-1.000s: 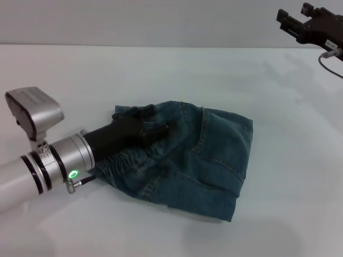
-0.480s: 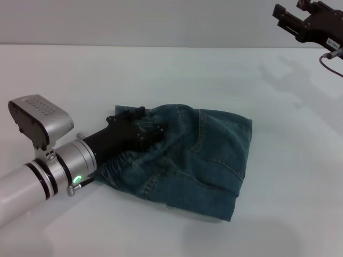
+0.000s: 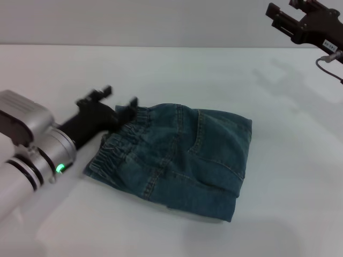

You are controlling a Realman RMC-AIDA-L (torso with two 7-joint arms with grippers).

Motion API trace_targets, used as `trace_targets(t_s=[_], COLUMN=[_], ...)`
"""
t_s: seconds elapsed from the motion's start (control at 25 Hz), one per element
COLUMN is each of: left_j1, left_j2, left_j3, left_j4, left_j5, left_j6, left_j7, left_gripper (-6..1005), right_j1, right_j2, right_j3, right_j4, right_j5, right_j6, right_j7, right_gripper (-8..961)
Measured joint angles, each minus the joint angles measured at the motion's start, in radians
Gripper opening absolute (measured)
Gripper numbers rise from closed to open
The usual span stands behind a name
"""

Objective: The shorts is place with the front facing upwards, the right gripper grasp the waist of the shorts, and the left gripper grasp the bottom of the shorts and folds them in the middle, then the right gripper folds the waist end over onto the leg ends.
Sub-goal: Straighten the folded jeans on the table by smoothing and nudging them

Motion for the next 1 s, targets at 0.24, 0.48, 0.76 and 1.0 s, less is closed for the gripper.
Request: trace_targets(t_s=[0.24, 0.48, 0.76, 1.0], left_j1=[0.026, 0.048, 0.071, 0.074], left_j2=[0.008, 0.011, 0.015, 0.015], left_j3=[-0.135, -0.224, -0.279, -0.281], left_j4=[0.017, 0.074, 0.097, 0.103], left_j5=[0.0, 0.0, 0.0, 0.0], left_j6=[0.079, 0.189, 0.219, 0.223], left_j7=[0.05, 0.046, 0.049, 0.051], left_gripper=[752, 752, 752, 752], right_j1=[-0.001, 0.028, 0.159, 0.24], right_j2=[-0.007, -0.021, -0.032, -0.023], right_j3=[-0.028, -0.159, -0.233, -0.241], right_j4=[-0.016, -0.147, -0.236, -0.242], right_j5=[-0.049, -0.32, -0.621, -0.889], right_j6=[-0.14, -0.351, -0.67, -0.759], right_j7=[0.058, 0.287, 0.593, 0.746], right_gripper=[667, 667, 666, 666])
